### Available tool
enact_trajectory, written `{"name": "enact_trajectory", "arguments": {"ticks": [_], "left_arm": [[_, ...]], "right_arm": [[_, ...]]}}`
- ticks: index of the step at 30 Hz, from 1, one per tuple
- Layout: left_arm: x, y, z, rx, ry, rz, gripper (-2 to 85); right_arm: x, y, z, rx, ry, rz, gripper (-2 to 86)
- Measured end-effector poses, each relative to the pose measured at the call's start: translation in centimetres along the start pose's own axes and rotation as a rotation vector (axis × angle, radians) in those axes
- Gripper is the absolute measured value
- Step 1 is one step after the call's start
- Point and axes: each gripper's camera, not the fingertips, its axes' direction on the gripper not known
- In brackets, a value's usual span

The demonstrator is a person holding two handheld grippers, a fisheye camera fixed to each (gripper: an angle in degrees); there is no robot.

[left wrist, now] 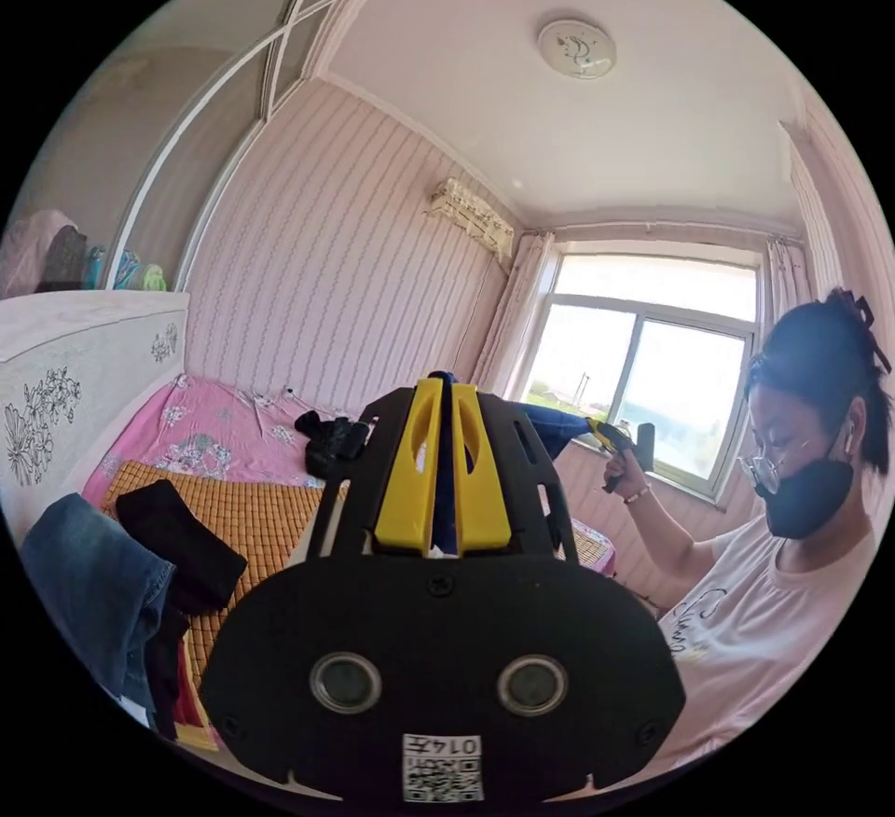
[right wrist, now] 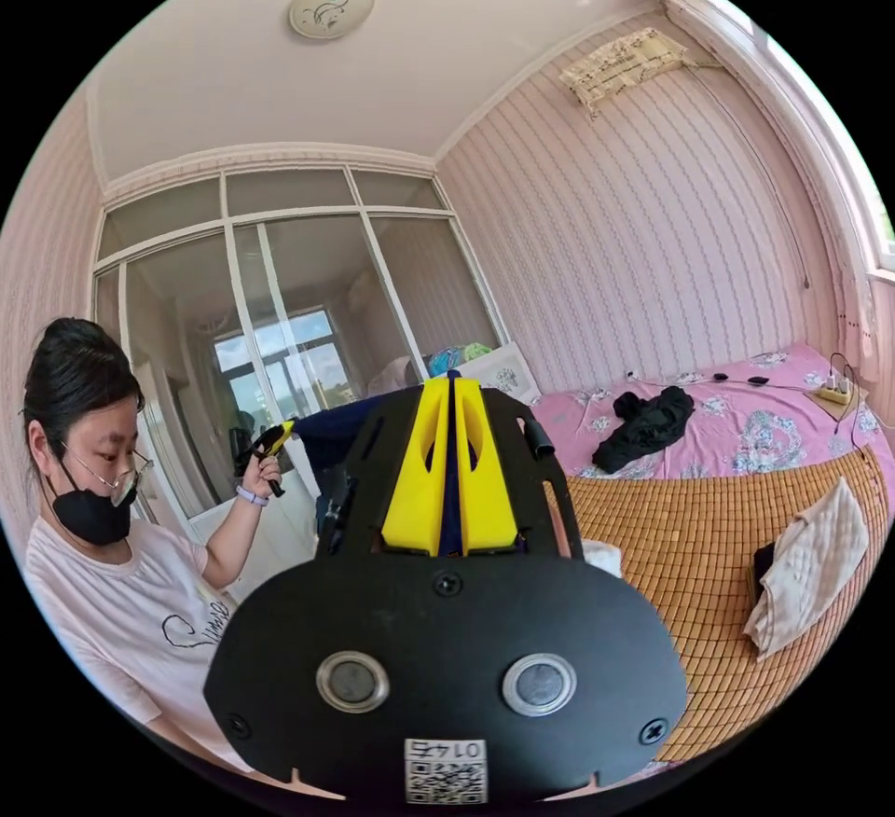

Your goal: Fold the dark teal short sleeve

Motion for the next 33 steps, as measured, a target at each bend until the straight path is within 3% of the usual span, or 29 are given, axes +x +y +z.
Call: {"name": "enact_trajectory", "arguments": {"ticks": [4, 12, 15, 18, 22, 25, 27, 29, 33], "left_arm": [[2.7, -0.7, -2.7, -0.033, -0.113, 0.065, -0.8], [7.7, -3.5, -10.5, 0.209, 0.075, 0.157, -0.8], [8.7, -5.5, -11.2, 0.267, 0.101, 0.207, -0.8], [6.3, -6.7, -7.2, 0.188, 0.082, 0.126, -0.9], [-0.7, -4.6, 4.1, -0.11, -0.098, -0.092, -1.0], [-4.5, -2.0, 11.7, -0.287, -0.246, -0.165, -1.0], [-5.0, -1.7, 14.7, -0.316, -0.314, -0.148, -1.0], [-4.0, -3.6, 16.3, -0.238, -0.338, -0.098, -1.0], [-2.0, -6.6, 16.4, -0.077, -0.331, -0.002, -0.9]], "right_arm": [[-3.7, -0.7, -1.6, -0.003, 0.035, -0.075, 0.2], [-11.1, -4.6, -8.6, 0.122, -0.186, -0.197, 0.2], [-12.1, -7.1, -8.6, 0.098, -0.133, -0.261, 0.1], [-8.7, -8.5, -4.5, -0.046, -0.03, -0.189, 0.2], [1.4, -6.3, 5.5, -0.351, 0.167, 0.064, 0.3], [7.3, -3.3, 10.7, -0.439, 0.264, 0.262, 0.2], [8.8, -3.9, 11.8, -0.38, 0.236, 0.307, 0.2], [9.0, -6.0, 11.7, -0.244, 0.193, 0.301, 0.2], [7.1, -10.1, 10.2, -0.028, 0.174, 0.092, 0.3]]}}
